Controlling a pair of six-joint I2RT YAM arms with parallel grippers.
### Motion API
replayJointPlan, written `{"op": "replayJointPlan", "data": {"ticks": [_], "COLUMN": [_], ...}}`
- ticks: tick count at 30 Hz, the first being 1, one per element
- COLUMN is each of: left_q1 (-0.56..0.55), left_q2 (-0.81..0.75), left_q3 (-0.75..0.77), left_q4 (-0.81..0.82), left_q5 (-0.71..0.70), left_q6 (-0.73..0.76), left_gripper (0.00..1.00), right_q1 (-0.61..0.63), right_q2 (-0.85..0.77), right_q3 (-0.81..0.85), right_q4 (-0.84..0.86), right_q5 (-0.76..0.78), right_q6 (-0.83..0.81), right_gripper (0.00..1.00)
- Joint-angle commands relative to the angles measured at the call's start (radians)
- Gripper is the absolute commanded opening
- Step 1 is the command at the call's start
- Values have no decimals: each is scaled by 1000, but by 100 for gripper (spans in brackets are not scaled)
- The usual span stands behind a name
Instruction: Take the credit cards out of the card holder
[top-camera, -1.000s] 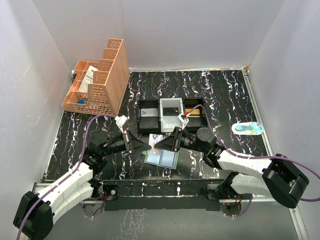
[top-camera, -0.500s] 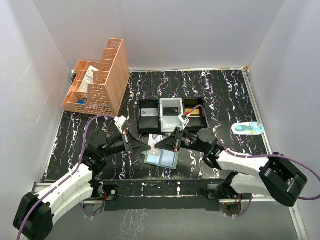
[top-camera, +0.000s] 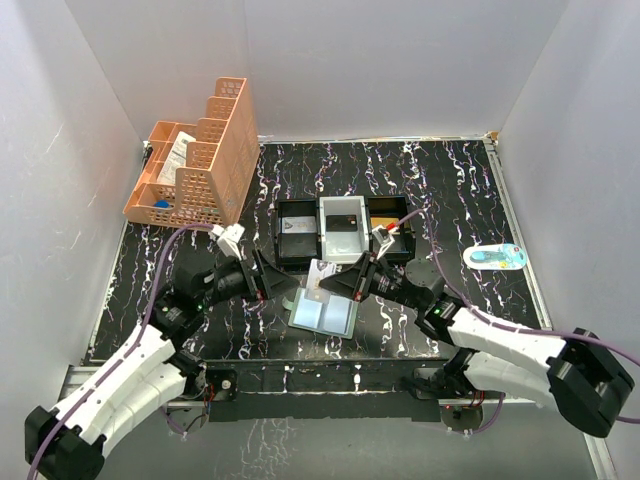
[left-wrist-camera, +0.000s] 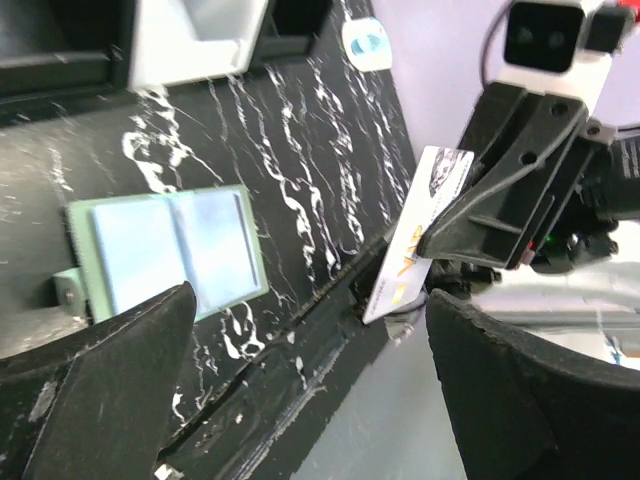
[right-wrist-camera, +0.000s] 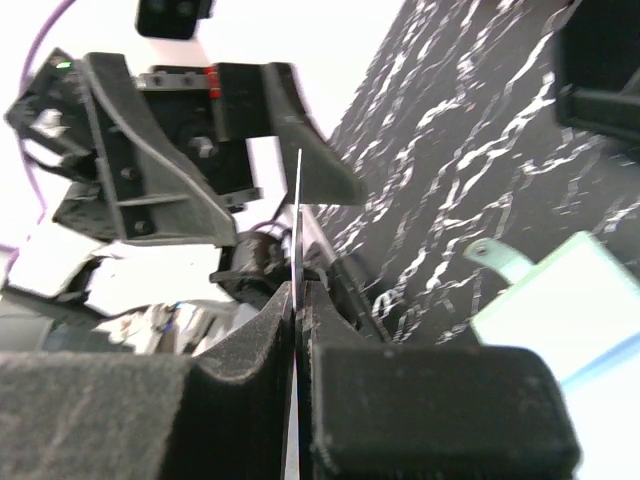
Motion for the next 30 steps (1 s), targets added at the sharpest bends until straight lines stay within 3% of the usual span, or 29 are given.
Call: {"op": "replayJointPlan", "data": {"ticks": [1, 6, 10, 12, 19, 23, 30], "left_q1": [6, 6, 6, 15, 127, 138, 139], "left_q2": [-27, 40, 128, 157, 152, 87, 57], "left_q3": [161, 264, 356, 368, 365, 358, 348], "left_q4": [-371, -532, -652, -645, -621, -607, -621], "left_q5": [-226, -381, -659, -730, -762, -781, -794], "left_q6": [195, 312, 366, 396, 432, 497, 476], "left_gripper": [99, 99, 99, 99, 99, 99, 99], "right_q1": [-4, -5, -4, -4, -4, -4, 10], "right_q2": [-81, -137, -152, -144, 7, 80, 281], "right_q3": [13, 37, 92, 125, 323, 398, 598], "right_q4": [-152, -272, -394, -442, -660, -670, -682], "right_q5": [156, 247, 316, 332, 449, 466, 451], "right_q6": [-130, -241, -349, -409, -572, -631, -830], "right_gripper": [0, 0, 0, 0, 0, 0, 0]}}
